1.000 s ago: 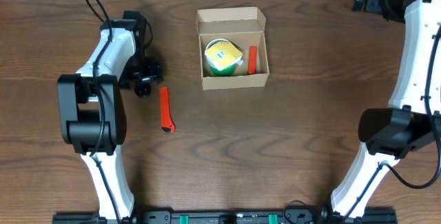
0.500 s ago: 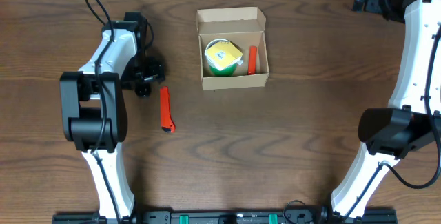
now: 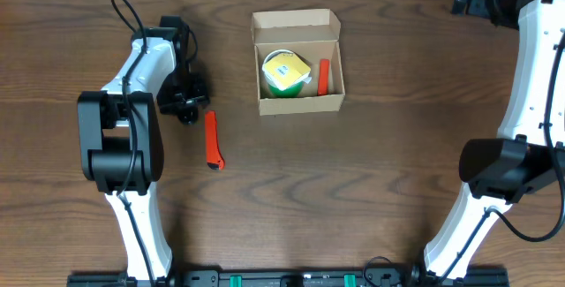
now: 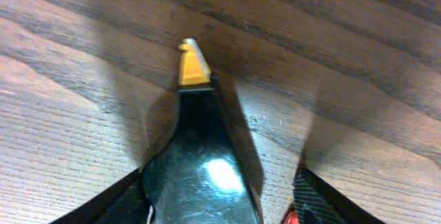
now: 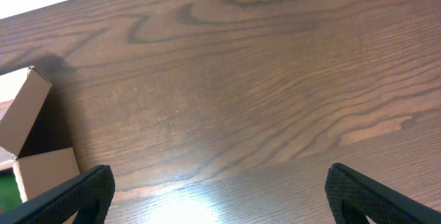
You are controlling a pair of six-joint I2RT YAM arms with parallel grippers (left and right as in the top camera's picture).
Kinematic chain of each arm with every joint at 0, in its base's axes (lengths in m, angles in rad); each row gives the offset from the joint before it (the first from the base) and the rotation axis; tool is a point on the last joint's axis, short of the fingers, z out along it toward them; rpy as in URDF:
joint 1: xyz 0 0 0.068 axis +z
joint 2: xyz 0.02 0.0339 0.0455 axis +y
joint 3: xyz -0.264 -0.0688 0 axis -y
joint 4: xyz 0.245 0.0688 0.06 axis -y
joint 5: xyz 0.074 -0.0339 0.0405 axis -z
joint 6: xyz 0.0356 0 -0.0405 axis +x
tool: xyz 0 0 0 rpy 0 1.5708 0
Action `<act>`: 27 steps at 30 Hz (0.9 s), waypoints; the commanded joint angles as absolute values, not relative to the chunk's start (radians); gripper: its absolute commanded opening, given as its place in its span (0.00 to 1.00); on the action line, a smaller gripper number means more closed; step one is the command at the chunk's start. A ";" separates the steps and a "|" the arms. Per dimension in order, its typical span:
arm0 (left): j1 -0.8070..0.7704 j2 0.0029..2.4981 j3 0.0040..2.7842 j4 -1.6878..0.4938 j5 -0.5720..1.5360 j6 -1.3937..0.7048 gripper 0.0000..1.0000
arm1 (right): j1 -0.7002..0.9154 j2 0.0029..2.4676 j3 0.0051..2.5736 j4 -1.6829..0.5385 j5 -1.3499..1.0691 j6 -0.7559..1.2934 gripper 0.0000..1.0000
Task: Pack container
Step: 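Lower left gripper onto the black tape cutter and grasp it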
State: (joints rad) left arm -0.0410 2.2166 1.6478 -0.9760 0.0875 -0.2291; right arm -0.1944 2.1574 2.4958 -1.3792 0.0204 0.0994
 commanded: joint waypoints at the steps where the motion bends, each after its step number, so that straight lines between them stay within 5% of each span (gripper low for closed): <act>1: -0.037 2.254 1.644 -0.984 0.080 -0.216 0.59 | -0.194 2.163 2.495 -1.381 0.019 0.111 0.99; 10: -0.037 2.254 1.644 -0.984 0.079 -0.220 0.46 | -0.194 2.163 2.495 -1.381 0.018 0.111 0.99; 19: -0.037 2.254 1.645 -0.983 0.080 -0.226 0.18 | -0.194 2.163 2.495 -1.381 0.019 0.112 0.99; 27: -0.038 2.254 1.654 -0.990 0.119 -0.225 0.15 | -0.194 2.163 2.495 -1.381 0.018 0.111 0.99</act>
